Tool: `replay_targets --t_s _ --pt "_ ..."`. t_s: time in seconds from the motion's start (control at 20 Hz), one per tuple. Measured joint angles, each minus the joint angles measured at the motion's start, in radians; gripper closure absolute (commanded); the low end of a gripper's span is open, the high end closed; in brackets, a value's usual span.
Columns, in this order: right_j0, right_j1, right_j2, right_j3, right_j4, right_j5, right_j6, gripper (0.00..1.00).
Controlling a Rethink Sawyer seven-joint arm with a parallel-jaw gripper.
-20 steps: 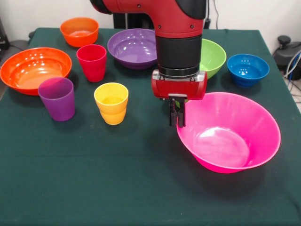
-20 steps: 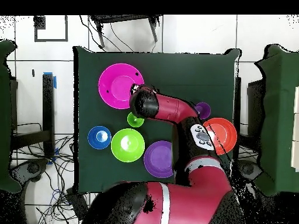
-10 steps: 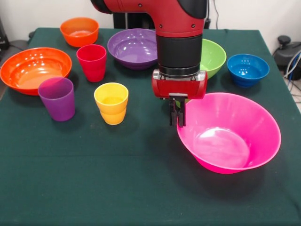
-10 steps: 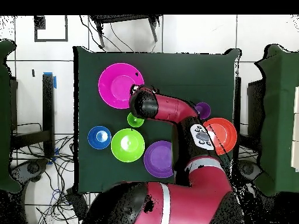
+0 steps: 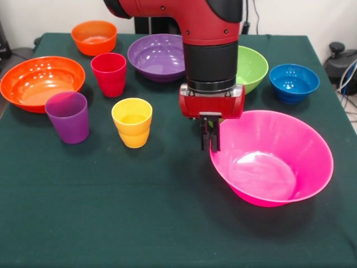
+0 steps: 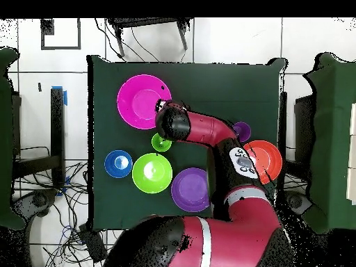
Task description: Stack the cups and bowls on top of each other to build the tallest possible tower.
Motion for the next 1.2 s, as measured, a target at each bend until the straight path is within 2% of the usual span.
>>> replay_targets --t_s 0.5,1.2 --pt "-0.002 -0.019 0.002 0.000 0.000 0.033 0.000 1.00" --pt "0.035 -0.131 0.002 0.000 -0.001 0.104 0.000 1.00"
